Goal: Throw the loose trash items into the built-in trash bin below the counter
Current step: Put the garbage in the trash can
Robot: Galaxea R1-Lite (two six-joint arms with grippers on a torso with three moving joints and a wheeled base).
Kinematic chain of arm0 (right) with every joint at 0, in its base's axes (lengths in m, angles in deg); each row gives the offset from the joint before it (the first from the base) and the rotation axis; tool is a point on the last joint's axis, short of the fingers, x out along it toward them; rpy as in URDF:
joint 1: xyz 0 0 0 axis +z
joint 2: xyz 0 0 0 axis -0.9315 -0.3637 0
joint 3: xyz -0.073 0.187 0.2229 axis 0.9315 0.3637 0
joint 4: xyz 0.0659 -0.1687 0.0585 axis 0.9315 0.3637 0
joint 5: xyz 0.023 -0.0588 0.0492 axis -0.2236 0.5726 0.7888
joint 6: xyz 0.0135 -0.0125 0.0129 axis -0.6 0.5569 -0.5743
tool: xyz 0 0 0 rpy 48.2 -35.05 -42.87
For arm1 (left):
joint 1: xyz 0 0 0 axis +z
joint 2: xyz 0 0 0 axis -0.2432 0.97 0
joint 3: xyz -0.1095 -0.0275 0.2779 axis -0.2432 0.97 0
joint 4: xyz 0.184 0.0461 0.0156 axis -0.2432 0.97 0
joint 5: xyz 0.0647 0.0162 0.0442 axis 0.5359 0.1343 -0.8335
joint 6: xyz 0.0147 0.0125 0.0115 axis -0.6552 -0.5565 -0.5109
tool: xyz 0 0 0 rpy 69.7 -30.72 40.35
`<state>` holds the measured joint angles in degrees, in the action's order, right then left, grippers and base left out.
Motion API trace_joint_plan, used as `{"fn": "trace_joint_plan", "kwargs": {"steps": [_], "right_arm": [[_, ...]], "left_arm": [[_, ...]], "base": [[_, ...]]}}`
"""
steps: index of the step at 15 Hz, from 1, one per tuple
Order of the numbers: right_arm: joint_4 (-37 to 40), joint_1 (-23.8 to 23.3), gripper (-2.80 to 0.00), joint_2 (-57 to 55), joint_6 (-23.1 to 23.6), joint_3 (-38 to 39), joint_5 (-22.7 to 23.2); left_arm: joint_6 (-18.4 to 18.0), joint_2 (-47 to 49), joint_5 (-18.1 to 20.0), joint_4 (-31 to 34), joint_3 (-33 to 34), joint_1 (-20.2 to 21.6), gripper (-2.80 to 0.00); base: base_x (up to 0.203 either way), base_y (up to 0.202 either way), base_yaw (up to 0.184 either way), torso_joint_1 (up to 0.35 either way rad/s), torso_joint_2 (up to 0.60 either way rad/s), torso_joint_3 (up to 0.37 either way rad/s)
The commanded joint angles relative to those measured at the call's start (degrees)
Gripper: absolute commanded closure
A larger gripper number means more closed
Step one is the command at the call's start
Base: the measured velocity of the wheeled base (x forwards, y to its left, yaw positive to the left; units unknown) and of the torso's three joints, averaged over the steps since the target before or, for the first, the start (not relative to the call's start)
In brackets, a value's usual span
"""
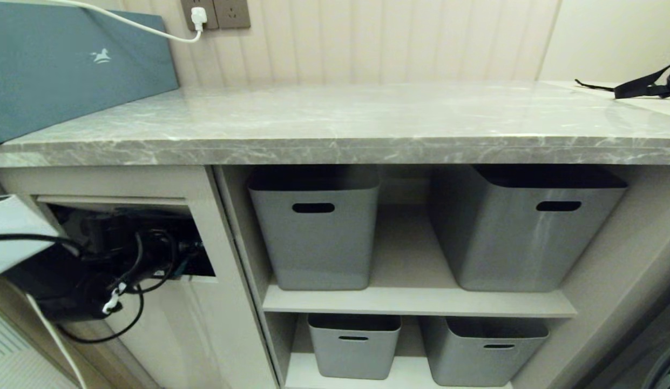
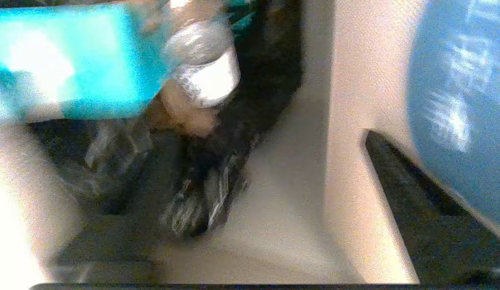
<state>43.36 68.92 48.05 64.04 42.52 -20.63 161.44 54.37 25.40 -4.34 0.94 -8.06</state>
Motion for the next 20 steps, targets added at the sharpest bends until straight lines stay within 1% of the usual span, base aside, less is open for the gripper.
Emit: {"fn": "trace_joint_plan", "kwargs": {"steps": [1, 4, 5, 11, 12, 13, 15, 17, 18, 20], "right_arm": [[-0.04, 0.02, 0.0, 0.04, 0.02, 0.0, 0.02], [-0.04, 0.02, 0.0, 0.04, 0.02, 0.0, 0.02], [-0.04, 0.02, 0.0, 0.04, 0.02, 0.0, 0.02], [-0.04, 0.02, 0.0, 0.04, 0.02, 0.0, 0.02], [-0.04, 0.02, 0.0, 0.04, 0.02, 0.0, 0.02], [-0.04, 0.02, 0.0, 0.04, 0.02, 0.0, 0.02], [-0.04, 0.02, 0.0, 0.04, 0.02, 0.0, 0.02], [-0.04, 0.02, 0.0, 0.04, 0.02, 0.0, 0.02], [-0.04, 0.02, 0.0, 0.04, 0.02, 0.0, 0.02], [-0.04, 0.11, 0.0, 0.04, 0.02, 0.0, 0.02]], "left_arm": [[0.13, -7.99, -0.1, -0.55, 4.29, -0.05, 0.0], [-0.05, -10.32, -0.05, -0.46, 5.67, -0.11, 0.0], [-0.06, -11.44, -0.08, -0.27, 7.22, -0.14, 0.0], [-0.12, -22.9, -0.07, 0.14, 20.56, -0.47, 0.0], [-0.51, -24.84, -0.11, 0.12, 22.21, -0.47, 0.0], [-2.14, -27.22, -0.07, 0.14, 24.02, -0.47, 0.0], [-7.52, -33.82, 0.37, 0.25, 28.13, -0.53, 0.0], [-15.82, -42.78, 1.07, 1.74, 31.53, -0.5, 0.0], [-21.12, -47.35, 1.24, 4.53, 32.23, -0.49, 0.0], [-34.61, -57.86, 1.37, 14.73, 32.78, -0.49, 0.0]], "base": [[0.0, 0.0, 0.0, 0.0, 0.0, 0.0], [0.0, 0.0, 0.0, 0.0, 0.0, 0.0], [0.0, 0.0, 0.0, 0.0, 0.0, 0.0], [0.0, 0.0, 0.0, 0.0, 0.0, 0.0], [0.0, 0.0, 0.0, 0.0, 0.0, 0.0], [0.0, 0.0, 0.0, 0.0, 0.0, 0.0], [0.0, 0.0, 0.0, 0.0, 0.0, 0.0], [0.0, 0.0, 0.0, 0.0, 0.0, 0.0], [0.0, 0.0, 0.0, 0.0, 0.0, 0.0], [0.0, 0.0, 0.0, 0.0, 0.0, 0.0]]}}
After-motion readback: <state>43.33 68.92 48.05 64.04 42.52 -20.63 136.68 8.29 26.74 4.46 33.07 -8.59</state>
